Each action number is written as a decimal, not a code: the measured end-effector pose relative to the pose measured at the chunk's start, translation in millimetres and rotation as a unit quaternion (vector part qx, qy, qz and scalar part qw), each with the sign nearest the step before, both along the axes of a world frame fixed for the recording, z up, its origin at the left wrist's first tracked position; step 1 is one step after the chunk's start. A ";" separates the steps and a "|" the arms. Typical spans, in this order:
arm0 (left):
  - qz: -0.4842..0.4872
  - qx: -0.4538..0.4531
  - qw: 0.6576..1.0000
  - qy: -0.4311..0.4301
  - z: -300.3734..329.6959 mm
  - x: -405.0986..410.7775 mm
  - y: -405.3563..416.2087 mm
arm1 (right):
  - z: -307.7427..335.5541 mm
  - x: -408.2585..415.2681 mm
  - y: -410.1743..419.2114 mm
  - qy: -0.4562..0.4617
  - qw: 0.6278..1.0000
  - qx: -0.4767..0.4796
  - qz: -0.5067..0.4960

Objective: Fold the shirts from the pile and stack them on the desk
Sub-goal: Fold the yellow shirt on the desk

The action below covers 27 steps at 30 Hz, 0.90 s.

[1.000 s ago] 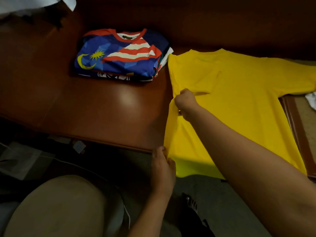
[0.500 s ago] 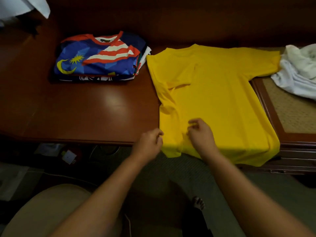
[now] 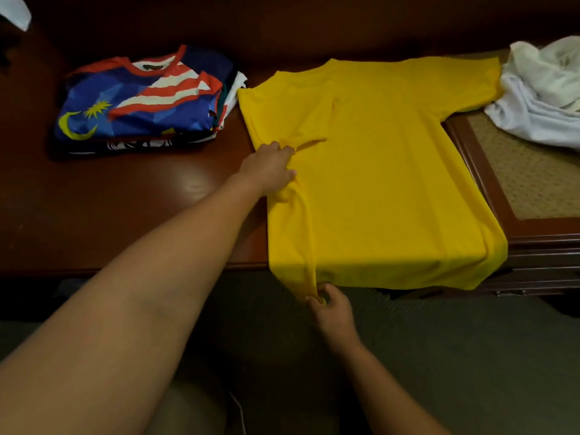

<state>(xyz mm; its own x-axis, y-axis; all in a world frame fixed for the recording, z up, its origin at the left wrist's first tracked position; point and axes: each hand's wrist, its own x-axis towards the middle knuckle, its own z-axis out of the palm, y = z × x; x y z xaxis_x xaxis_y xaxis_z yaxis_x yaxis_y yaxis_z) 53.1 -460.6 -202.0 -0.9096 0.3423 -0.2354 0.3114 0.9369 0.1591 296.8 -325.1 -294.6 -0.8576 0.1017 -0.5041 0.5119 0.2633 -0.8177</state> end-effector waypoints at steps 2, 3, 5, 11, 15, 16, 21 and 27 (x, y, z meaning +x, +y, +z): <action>0.047 0.005 0.999 -0.018 -6.3 -3.4 7.8 | -0.5 8.7 4.2 0.010 1.000 -0.021 -0.001; 0.073 0.015 0.997 -0.015 -9.0 -5.2 11.1 | -0.2 13.7 6.6 0.017 0.999 -0.027 0.004; 0.111 0.021 0.994 0.006 -10.8 -10.4 17.1 | 2.5 22.9 13.0 0.031 0.999 -0.031 0.011; 0.166 0.123 0.974 0.095 -0.2 -30.8 26.3 | 6.2 32.4 32.7 0.056 0.998 0.005 0.002; 0.200 0.223 0.948 0.105 0.4 -40.6 25.8 | -3.3 21.0 41.0 0.049 0.998 0.041 -0.019; 0.208 0.243 0.942 0.099 -1.2 -40.4 25.1 | -7.1 19.3 42.3 0.040 0.998 0.055 -0.011; 0.211 0.350 0.906 0.111 -3.5 -17.1 13.7 | -4.3 22.2 50.9 0.051 0.986 0.157 0.035; 0.265 0.310 0.911 0.056 -16.0 47.5 -20.1 | 57.7 7.8 51.1 0.096 0.984 0.147 0.034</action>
